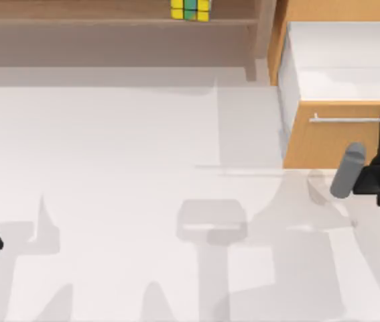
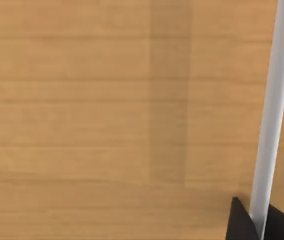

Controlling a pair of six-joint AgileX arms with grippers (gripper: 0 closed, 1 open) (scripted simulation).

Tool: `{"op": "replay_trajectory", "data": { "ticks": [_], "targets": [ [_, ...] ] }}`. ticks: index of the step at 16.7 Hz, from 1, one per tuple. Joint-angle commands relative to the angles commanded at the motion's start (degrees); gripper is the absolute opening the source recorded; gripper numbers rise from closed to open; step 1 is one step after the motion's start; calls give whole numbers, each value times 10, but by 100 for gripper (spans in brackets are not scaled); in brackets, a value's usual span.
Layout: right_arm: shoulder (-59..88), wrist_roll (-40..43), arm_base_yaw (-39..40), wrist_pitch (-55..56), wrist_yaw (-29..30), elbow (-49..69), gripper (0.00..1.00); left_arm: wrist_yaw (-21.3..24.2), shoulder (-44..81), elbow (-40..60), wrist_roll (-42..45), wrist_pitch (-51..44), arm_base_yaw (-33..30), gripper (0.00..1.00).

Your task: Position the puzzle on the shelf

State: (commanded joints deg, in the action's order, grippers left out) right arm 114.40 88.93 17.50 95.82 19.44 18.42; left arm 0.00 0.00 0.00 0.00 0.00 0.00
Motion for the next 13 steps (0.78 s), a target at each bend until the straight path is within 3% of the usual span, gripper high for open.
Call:
{"op": "replay_trajectory", "data": {
  "ticks": [13],
  "targets": [
    [44, 1, -38, -95, -39, 135, 0, 0, 0, 0, 0, 0, 0, 100]
  ]
}}
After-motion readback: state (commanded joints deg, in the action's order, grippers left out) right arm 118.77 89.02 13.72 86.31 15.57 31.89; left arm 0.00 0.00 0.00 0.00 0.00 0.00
